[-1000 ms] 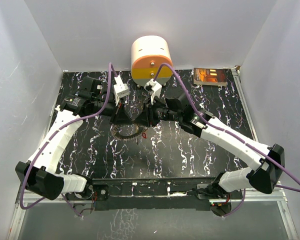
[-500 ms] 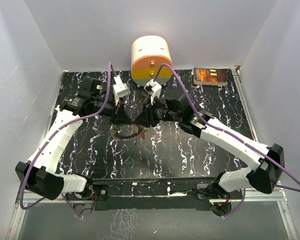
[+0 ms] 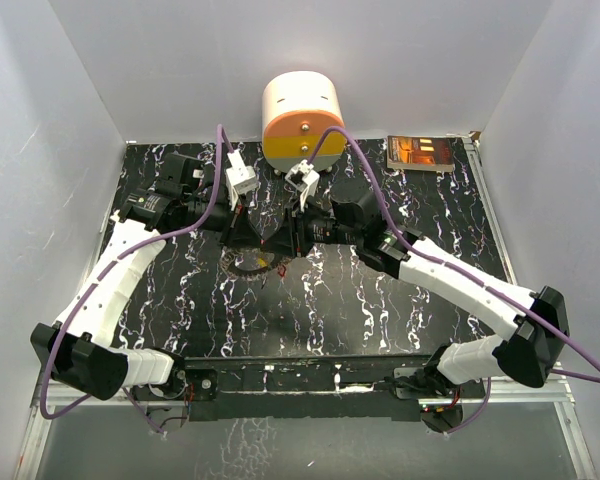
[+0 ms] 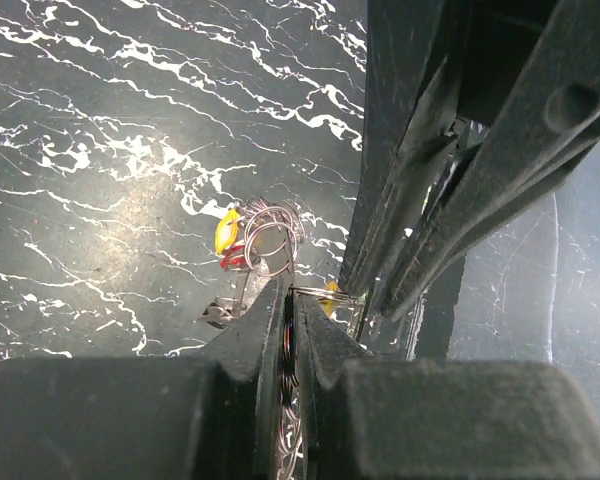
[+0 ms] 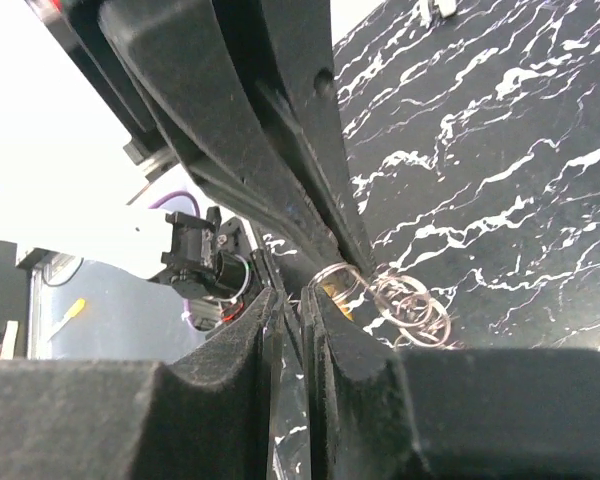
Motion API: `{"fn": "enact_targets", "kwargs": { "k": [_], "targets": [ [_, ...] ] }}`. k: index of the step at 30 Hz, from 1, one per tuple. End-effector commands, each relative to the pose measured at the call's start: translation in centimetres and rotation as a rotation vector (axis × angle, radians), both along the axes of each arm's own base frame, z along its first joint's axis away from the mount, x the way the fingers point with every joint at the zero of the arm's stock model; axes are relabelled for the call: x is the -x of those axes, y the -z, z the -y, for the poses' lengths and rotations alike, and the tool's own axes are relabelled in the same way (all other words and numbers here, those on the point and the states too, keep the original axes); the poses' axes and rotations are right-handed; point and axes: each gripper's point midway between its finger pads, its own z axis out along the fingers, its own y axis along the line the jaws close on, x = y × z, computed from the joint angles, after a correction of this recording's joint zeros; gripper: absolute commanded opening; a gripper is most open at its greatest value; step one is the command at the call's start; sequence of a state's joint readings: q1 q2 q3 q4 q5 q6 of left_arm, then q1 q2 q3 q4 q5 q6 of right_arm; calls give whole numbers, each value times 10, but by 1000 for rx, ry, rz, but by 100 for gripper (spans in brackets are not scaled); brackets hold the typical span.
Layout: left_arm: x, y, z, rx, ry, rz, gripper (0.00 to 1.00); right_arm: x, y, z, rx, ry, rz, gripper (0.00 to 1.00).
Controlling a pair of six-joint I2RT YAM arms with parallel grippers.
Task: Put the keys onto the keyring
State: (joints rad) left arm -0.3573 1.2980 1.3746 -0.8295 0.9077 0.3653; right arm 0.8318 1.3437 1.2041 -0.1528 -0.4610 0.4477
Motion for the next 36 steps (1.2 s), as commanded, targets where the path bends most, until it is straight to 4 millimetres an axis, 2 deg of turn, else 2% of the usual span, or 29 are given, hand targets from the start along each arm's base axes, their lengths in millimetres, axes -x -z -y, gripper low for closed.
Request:
{"fn": "enact_targets", "kwargs": {
  "k": [1, 8, 10, 19, 22, 26, 36],
  "targets": [
    [2, -34, 9, 92, 51, 102, 0, 17, -13, -9, -73, -84, 4, 20],
    [3, -35, 9, 93, 52, 104, 0, 10, -4, -8, -31, -43, -4, 22],
    [3, -34, 8, 91, 52, 106, 0, 7, -7, -5, -29, -20, 7, 22],
    [2, -32, 9, 90, 54, 101, 0, 13, -47, 8, -78, 3, 62, 23],
    [3, -31, 9, 88, 53, 100, 0, 13, -54, 12, -79, 15, 78, 24],
    [2, -31, 8, 87, 51, 99, 0, 6, -51, 15, -49, 53, 91, 25],
    [3, -32, 8, 88, 52, 97, 0, -18, -20, 19, 77, 138, 123, 33]
  ]
}}
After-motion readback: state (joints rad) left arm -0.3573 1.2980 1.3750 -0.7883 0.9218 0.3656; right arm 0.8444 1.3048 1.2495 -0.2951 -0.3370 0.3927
